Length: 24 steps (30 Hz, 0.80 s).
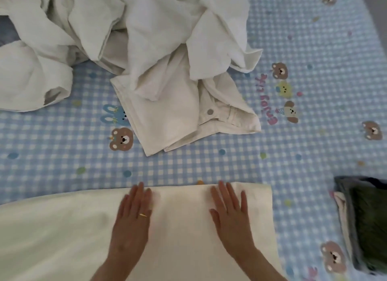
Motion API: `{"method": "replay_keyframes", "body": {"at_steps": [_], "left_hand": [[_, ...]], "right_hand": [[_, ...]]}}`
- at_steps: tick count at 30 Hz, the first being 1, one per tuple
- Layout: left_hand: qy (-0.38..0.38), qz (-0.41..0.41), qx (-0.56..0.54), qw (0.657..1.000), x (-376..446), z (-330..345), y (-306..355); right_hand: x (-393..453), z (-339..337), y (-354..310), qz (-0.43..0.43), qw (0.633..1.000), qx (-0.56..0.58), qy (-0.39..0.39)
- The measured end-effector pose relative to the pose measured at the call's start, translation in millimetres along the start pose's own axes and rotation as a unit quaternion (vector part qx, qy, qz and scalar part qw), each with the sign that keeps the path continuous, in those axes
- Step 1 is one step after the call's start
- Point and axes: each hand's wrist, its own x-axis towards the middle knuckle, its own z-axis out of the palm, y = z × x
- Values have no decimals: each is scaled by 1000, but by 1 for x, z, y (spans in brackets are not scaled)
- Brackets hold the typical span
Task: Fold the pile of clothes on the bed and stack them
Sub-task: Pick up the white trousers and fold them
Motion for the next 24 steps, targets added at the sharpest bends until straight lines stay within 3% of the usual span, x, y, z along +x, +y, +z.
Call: {"method": "replay_keyframes", "body": {"at_steps": [2, 8, 13, 17, 21, 24], "left_hand": [[-66, 84, -35, 994, -20, 26, 46], [-133, 86, 51, 986, -42, 58, 46], [-150, -66, 46, 985, -86, 26, -8], [-139, -151, 58, 977, -110, -14, -74], [-151, -133, 67, 977, -121, -25, -124], [-134, -149, 85, 976, -135, -40, -177]], "right_hand": [[-18, 15, -3, -48, 997, 5, -65], [-25, 9, 88, 99, 988, -49, -113], [-36, -4, 77, 201, 978, -34, -35], [-28, 1, -28, 57, 998, 24, 15], [-18, 20, -154, -110, 991, 56, -55], [-9, 35, -197, -141, 983, 30, -112]]}}
